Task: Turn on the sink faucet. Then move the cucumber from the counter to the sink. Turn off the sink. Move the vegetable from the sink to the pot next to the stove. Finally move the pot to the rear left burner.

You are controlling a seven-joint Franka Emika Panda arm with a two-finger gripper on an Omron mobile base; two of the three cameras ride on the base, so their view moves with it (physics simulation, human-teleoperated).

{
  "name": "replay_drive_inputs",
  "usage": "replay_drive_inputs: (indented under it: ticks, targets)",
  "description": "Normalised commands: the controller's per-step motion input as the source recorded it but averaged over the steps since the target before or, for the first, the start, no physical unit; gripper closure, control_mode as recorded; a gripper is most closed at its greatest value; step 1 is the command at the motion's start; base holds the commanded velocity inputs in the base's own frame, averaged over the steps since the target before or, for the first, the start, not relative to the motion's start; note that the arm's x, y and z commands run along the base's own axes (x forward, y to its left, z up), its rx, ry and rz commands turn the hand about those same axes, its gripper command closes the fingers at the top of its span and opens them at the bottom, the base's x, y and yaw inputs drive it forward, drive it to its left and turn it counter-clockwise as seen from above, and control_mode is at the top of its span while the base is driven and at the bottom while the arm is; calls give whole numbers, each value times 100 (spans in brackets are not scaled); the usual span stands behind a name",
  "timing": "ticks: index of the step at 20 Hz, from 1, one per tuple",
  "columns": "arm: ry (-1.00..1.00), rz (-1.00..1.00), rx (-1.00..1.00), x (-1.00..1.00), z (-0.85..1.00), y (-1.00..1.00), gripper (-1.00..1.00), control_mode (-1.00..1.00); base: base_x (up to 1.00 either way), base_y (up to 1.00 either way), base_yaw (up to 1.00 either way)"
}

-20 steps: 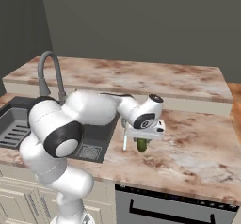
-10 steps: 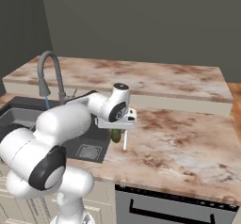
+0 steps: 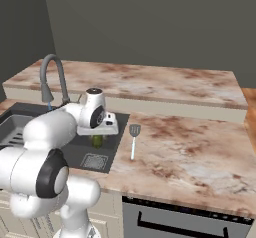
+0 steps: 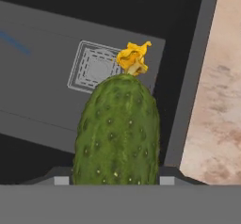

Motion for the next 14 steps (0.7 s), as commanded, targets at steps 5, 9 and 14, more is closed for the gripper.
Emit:
replay_drive_inputs:
  ticks: [5,9,14]
  targets:
    - [2,6,0,37,-14,91,100,-100,0,0,0]
    - [0,10,0,47,-30,69,100,-100,0,0,0]
    - [0,9,0,48,-29,45,100,-100,0,0,0]
